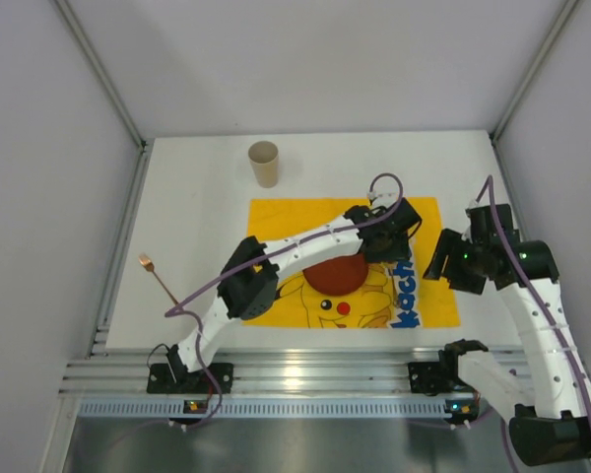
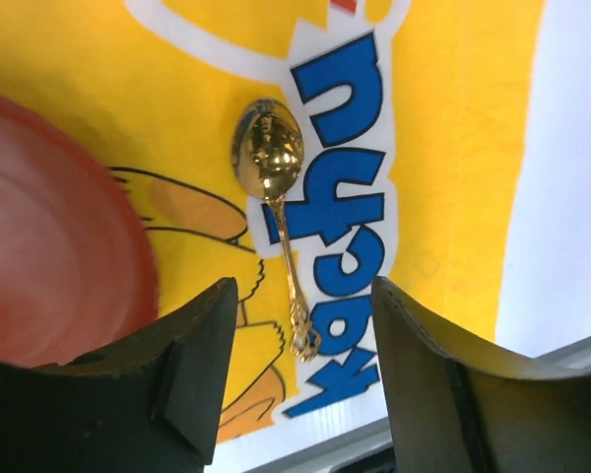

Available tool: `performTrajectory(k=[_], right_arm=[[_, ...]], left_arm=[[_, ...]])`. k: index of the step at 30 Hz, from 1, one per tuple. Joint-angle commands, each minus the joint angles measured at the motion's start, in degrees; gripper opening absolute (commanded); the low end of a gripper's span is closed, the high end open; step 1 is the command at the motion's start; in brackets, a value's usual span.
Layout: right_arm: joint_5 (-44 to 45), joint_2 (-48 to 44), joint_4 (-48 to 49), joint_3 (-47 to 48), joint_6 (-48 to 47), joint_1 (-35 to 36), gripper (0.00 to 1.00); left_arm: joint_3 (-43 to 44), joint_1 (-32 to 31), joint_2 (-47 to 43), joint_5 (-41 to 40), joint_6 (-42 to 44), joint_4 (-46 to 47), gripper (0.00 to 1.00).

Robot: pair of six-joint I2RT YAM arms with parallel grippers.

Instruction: Set the dinner table for one person

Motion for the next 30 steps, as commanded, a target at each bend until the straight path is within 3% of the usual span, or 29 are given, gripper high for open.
performTrajectory(k=[1, 4, 5, 7, 11, 12, 15, 17, 21, 24, 30], right_arm=[[-0.8, -0.1, 2.1, 0.3, 0.7, 0.4, 0.63], [-2.0, -0.5, 3.2, -1.1, 1.2, 0.5, 0.63], [-2.5, -0.5, 3.5, -1.7, 1.2, 0.5, 0.63], [-3.6, -0.6, 4.3, -3.1, 1.5, 0.4, 0.63], [-4.9, -0.7, 5.0, -4.7, 2.0, 1.0, 0.63], [-5.1, -0.7, 5.2, -5.3, 2.0, 1.2, 0.63], [-5.4, -0.2, 5.7, -5.6, 2.1, 2.0, 0.63], [-5.3, 0.1, 5.6, -5.4, 2.1, 2.5, 0.63], [-4.7, 0.7, 5.6, -4.1, 1.7, 3.4, 0.63], [-3.6, 0.5, 5.2, -3.9, 1.4, 3.5, 0.63], [-2.8, 0.5, 4.4, -4.5, 1.1, 3.9, 0.63]], left_arm=[[0.3, 3.3, -17.0, -7.5, 3.9, -5.1, 0.64], [-16.9, 13.5, -29.9, -7.4, 2.3, -8.2, 0.63], [-28.2, 16.6, -33.4, -8.1, 2.5, -8.1, 0.64], [-42.0, 26.0, -43.4, -12.6, 6.7, -8.2, 0.65], [-59.8, 46.7, -57.4, -16.2, 18.8, -6.7, 0.77], [-61.8, 53.8, -59.9, -15.8, 22.1, -5.9, 0.8], [-66.4, 66.0, -61.2, -14.0, 24.8, -4.1, 0.9], [-64.7, 69.6, -59.7, -13.4, 25.1, -3.7, 0.96], [-61.7, 79.7, -52.0, -10.7, 28.0, -3.4, 0.96], [-63.0, 85.0, -50.9, -6.9, 30.0, 0.2, 0.95], [-66.9, 86.0, -48.1, -0.7, 29.1, 5.8, 0.92]])
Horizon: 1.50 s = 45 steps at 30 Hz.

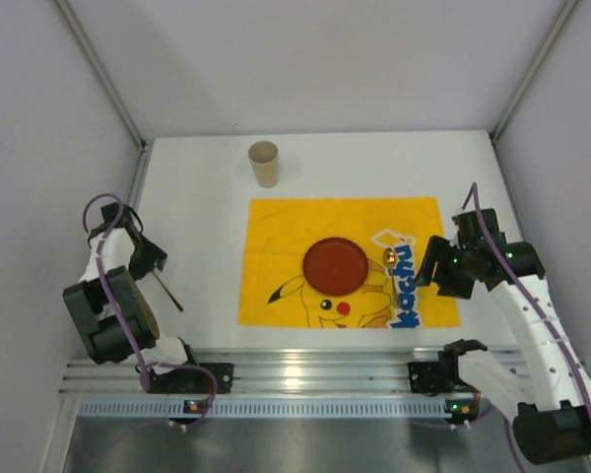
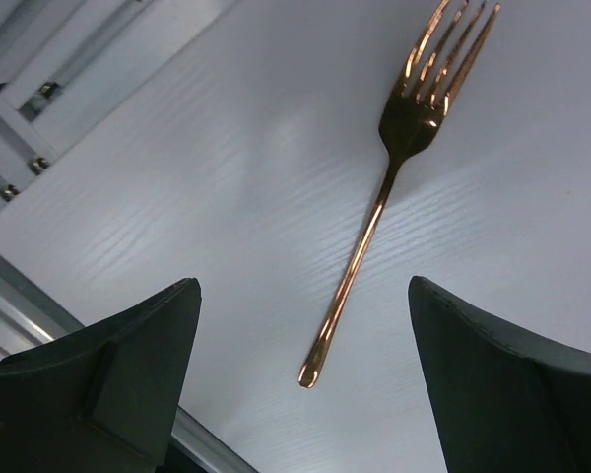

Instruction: Set the dinner table for one person

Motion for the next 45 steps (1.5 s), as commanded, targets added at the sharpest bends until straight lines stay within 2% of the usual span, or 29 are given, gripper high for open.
performTrajectory(k=[1, 7, 17, 20, 25, 27, 28, 31, 34, 39, 45], right_arm=[[1.2, -0.1, 0.9, 1.4, -0.5, 1.4, 0.63], [2.1, 2.9, 0.8, 2.7, -0.9, 2.5, 0.63], [2.4, 8.3, 1.0, 7.1, -0.6, 2.7, 0.63], [3.5, 8.7, 0.4, 8.4, -0.4, 2.7, 0.63], [4.6, 6.9, -0.9, 8.1, 0.6, 2.4, 0.63], [5.1, 5.8, -1.6, 7.6, 1.0, 2.3, 0.63], [5.5, 5.5, -1.9, 7.4, 1.2, 2.3, 0.63], [6.1, 4.5, -2.5, 6.9, 1.7, 2.2, 0.63], [6.4, 4.0, -2.9, 6.8, 2.2, 2.1, 0.63], [6.1, 4.0, -2.4, 6.7, 2.8, 2.2, 0.63], [4.0, 4.6, -0.1, 5.6, 3.5, 2.2, 0.63]], left_arm=[[-2.1, 0.1, 1.7, 7.2, 1.0, 5.4, 0.91], [-4.1, -0.1, 3.8, 9.0, 1.2, 9.2, 0.88], [-3.6, -0.1, 11.9, 4.9, 1.3, 14.2, 0.7], [-3.1, 0.0, 14.8, 4.4, 1.5, 15.8, 0.59], [-2.4, 0.0, 18.8, 4.7, 1.9, 18.1, 0.29], [-2.0, 0.1, 20.7, 4.6, 2.0, 18.3, 0.27], [-1.7, 0.1, 21.3, 4.8, 2.0, 18.4, 0.19], [-1.7, 0.0, 21.6, 5.2, 2.1, 19.3, 0.13], [-1.5, 0.0, 21.4, 6.0, 2.4, 19.4, 0.0], [-1.6, -0.3, 17.0, 8.3, 2.8, 19.1, 0.0], [1.0, -5.2, 8.2, 7.9, 3.3, 16.0, 0.0]])
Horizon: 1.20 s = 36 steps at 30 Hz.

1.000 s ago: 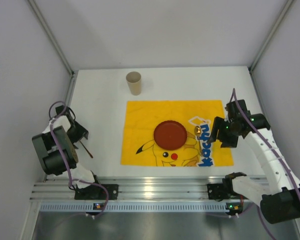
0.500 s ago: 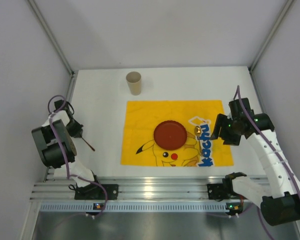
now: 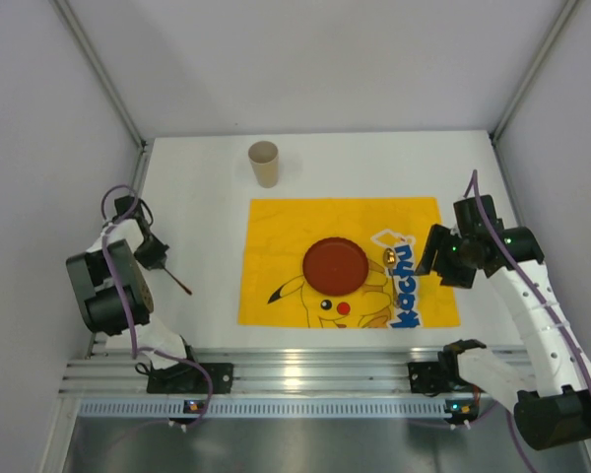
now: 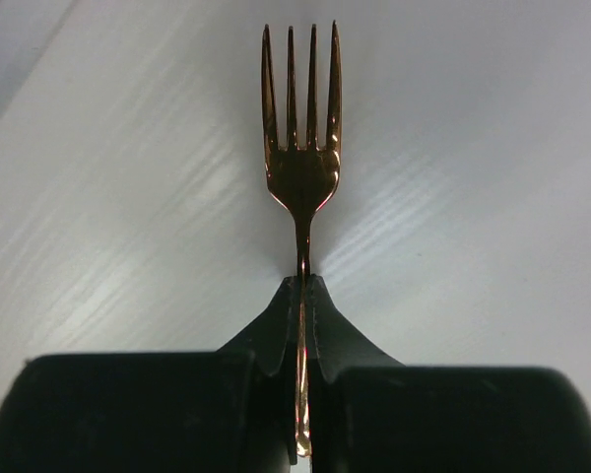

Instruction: Set the dinner table for one person

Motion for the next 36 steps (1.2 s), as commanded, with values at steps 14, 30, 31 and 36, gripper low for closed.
performTrajectory(k=[14, 30, 31, 36], right_arm=[[-3.3, 0.3, 5.8, -3.3, 0.4, 0.4, 0.63], [-1.5, -5.4, 4.6, -7.0, 0.7, 0.3, 0.63], [-1.4, -5.6, 4.2, -6.8, 0.6, 0.3, 0.63], [-0.9, -5.0, 3.7, -5.1, 0.2, 0.3, 0.63]], left_arm=[[13.2, -22.1, -11.3, 5.8, 4.1, -4.3, 0.0], [12.5, -52.0, 2.3, 0.9, -3.5, -3.3, 0.0], [12.5, -52.4, 4.1, 0.6, -4.0, -3.2, 0.0], [11.6, -54.7, 7.0, -0.6, -6.5, -2.3, 0.0]])
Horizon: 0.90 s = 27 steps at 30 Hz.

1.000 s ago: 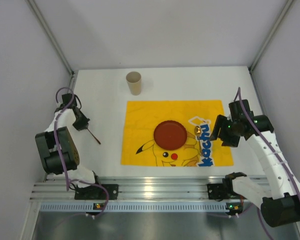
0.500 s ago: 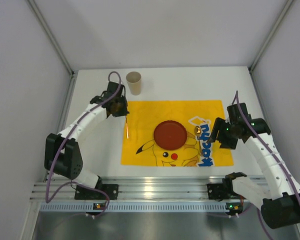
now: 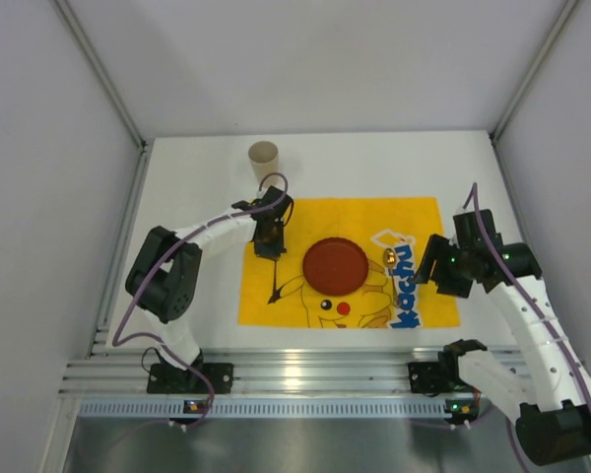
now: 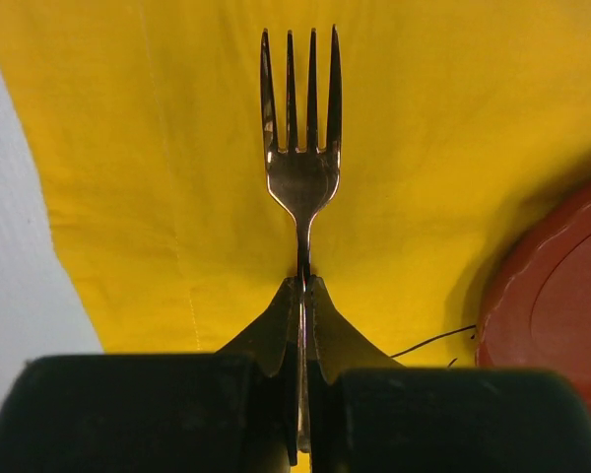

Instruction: Set the dinner table for one person

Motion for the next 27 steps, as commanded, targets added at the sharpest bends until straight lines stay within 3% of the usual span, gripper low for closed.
performTrajectory(k=[1, 5, 7, 8, 9, 12, 14, 16, 19, 21, 24, 27], right_arm=[[1.2, 0.4, -0.2, 2.6, -0.8, 0.4, 0.63], [0.4, 4.8, 1.5, 8.5, -1.1, 0.3, 0.64], [-1.5, 7.0, 3.8, 11.2, -1.2, 0.3, 0.64], [-4.0, 9.8, 4.8, 14.2, -1.4, 0.4, 0.68], [-5.4, 11.3, 5.8, 15.9, -1.7, 0.3, 0.71], [-10.9, 18.4, 9.6, 22.8, -1.4, 0.7, 0.8], [-12.3, 24.3, 10.7, 29.0, -1.6, 1.8, 0.83], [-13.5, 28.1, 10.1, 36.1, -2.1, 2.6, 0.84], [-13.9, 33.1, 7.9, 42.7, -2.3, 4.1, 0.85], [-13.7, 33.0, 7.4, 43.0, -2.5, 4.9, 0.85], [-12.7, 28.4, 7.3, 36.6, -2.4, 5.1, 0.85], [-11.0, 20.7, 6.9, 23.8, -2.6, 5.1, 0.85]], left_arm=[[-0.5, -1.5, 0.5, -1.9, -3.1, 1.8, 0.0], [-2.3, -2.0, 0.6, -2.3, -4.8, 2.0, 0.02], [-2.9, -2.1, -0.2, -2.7, -5.8, 2.1, 0.11], [-3.6, -2.1, -0.8, -2.8, -6.2, 2.1, 0.19], [-3.9, -2.1, -1.4, -3.0, -6.5, 2.2, 0.38], [-4.4, -2.0, -6.0, -5.0, -7.1, 0.9, 0.68], [-3.3, -2.0, -8.1, -6.4, -6.8, -0.7, 0.77], [-1.7, -1.2, -10.3, -7.8, -6.0, -2.0, 0.83], [3.7, 3.1, -10.5, -6.4, -5.4, -2.1, 0.84], [9.4, 6.6, -8.2, -6.7, -5.3, -2.3, 0.84], [17.9, 10.6, -2.8, -9.2, -6.2, -3.6, 0.81], [24.9, 13.3, 1.6, -8.6, -8.3, -2.8, 0.78]])
